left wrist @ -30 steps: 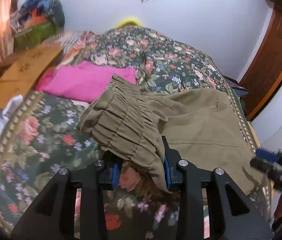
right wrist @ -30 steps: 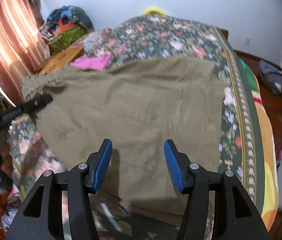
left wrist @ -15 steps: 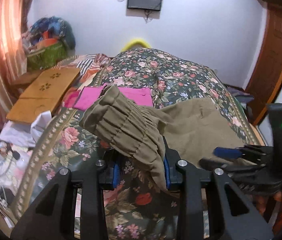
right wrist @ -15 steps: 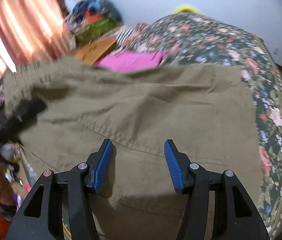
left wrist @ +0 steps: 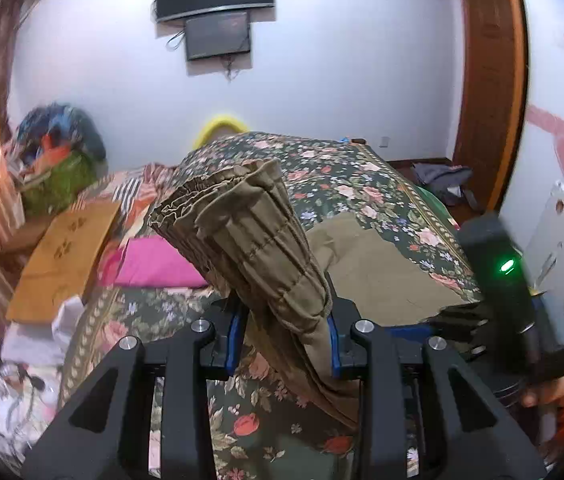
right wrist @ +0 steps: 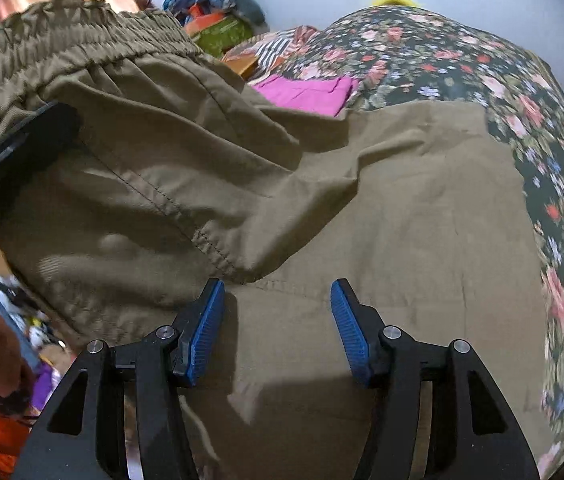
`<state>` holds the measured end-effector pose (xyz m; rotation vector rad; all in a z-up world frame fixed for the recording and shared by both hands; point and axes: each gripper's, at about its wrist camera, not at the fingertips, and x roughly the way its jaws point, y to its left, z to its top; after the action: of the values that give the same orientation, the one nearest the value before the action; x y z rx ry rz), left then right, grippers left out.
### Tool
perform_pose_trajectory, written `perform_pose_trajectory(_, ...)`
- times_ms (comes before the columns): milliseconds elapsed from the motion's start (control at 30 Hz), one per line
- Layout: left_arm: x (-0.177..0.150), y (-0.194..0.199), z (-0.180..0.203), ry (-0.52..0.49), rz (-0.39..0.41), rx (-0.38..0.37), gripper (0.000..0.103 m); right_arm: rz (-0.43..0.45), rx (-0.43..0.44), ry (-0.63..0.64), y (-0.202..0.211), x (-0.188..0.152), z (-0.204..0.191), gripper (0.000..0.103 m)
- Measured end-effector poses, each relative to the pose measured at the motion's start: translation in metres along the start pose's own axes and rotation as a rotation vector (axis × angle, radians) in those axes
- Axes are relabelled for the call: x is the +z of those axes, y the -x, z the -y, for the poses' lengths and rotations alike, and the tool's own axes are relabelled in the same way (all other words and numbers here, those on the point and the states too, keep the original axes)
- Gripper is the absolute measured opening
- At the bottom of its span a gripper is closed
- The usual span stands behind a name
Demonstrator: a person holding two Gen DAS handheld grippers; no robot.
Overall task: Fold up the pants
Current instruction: 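Fold the held waistband over the pants with the left gripper and release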
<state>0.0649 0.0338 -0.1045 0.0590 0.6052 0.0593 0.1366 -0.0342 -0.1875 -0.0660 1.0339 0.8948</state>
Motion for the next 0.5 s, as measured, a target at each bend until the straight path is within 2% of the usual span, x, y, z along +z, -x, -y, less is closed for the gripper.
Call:
perform_pose_trajectory(100, 0.004, -0.002, 0.014, -0.048, 0.002, -0.004, 0.033, 0.063, -0.011, -0.035, 0.026, -0.007, 0.007, 0.053)
perform_pose_trajectory(233, 0.009, -0.006, 0.025, -0.077, 0.003, -0.015, 0.033, 0.128, -0.131, -0.057, 0.058, -0.026, 0.025, 0.053)
perform_pose_trajectory(333, 0.013, -0.011, 0.032, -0.083, 0.002, -0.033, 0.033, 0.119, -0.186, -0.081, 0.062, -0.038, 0.037, 0.053)
perform_pose_trajectory(433, 0.017, -0.016, 0.043, -0.091, 0.002, -0.053, 0.032, 0.089, -0.173, -0.109, 0.057, -0.052, 0.047, 0.053)
perform_pose_trajectory(500, 0.019, -0.020, 0.051, -0.101, -0.006, -0.074, 0.031, 0.105, -0.170, -0.098, 0.056, -0.053, 0.046, 0.053)
